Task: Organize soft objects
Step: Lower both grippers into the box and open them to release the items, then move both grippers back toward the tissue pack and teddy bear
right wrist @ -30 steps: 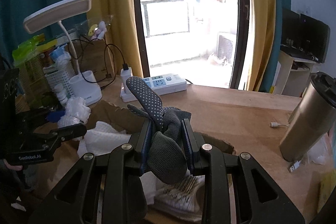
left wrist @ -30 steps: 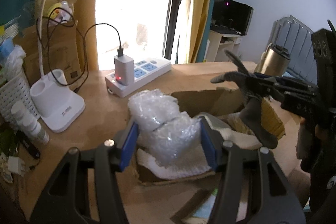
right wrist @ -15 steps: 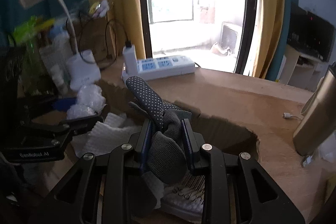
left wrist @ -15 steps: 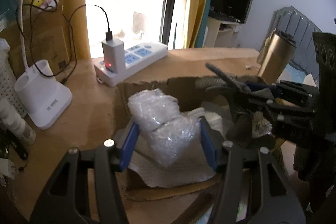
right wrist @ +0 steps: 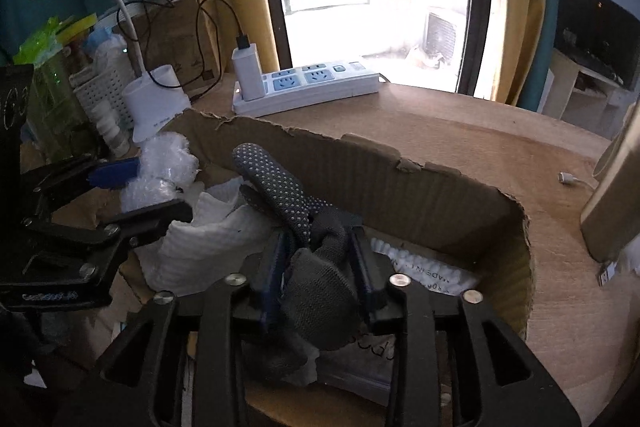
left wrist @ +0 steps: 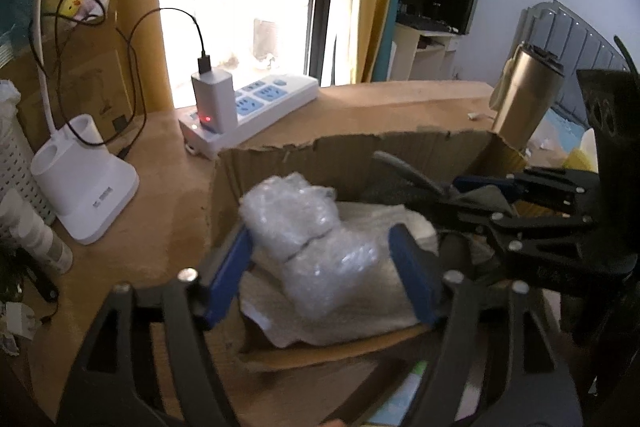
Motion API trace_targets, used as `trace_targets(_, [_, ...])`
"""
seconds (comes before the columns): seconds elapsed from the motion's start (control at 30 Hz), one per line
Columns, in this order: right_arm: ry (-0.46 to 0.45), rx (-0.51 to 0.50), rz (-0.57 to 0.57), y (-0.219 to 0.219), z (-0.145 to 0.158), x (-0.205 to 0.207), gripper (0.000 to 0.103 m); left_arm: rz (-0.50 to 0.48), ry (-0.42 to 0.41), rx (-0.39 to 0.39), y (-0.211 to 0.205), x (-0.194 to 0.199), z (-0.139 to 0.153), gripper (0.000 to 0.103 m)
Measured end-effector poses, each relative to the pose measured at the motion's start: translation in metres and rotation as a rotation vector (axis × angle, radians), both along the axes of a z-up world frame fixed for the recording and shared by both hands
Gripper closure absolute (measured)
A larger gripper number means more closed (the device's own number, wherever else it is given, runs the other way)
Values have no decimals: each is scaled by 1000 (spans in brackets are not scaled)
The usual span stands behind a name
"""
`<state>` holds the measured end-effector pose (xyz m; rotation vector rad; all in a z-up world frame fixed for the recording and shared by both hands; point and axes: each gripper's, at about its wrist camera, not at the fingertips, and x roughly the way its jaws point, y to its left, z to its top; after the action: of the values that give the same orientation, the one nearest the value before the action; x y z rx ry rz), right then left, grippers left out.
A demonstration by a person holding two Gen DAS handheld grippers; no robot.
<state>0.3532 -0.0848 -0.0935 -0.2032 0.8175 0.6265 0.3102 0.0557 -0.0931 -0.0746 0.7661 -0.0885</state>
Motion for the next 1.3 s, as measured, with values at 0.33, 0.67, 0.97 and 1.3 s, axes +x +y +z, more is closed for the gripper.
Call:
trace_targets(0.33, [-50,33,-22,-11,19,-10,48,30,-45,-28,5,-17,15,26])
trace_targets(0.67, [-97,48,-49,-26,35,-29,48,20,-101,-32,-3,-39,31,24])
trace_targets(0.97, [-126,54,-65,-39,45,-50,48,-3,-125,-34,-11,-60,41,23])
trace_targets(1.3, [-147,66,-81,-50,54,-71,48,1,-135,-48,-15,-79,47,23])
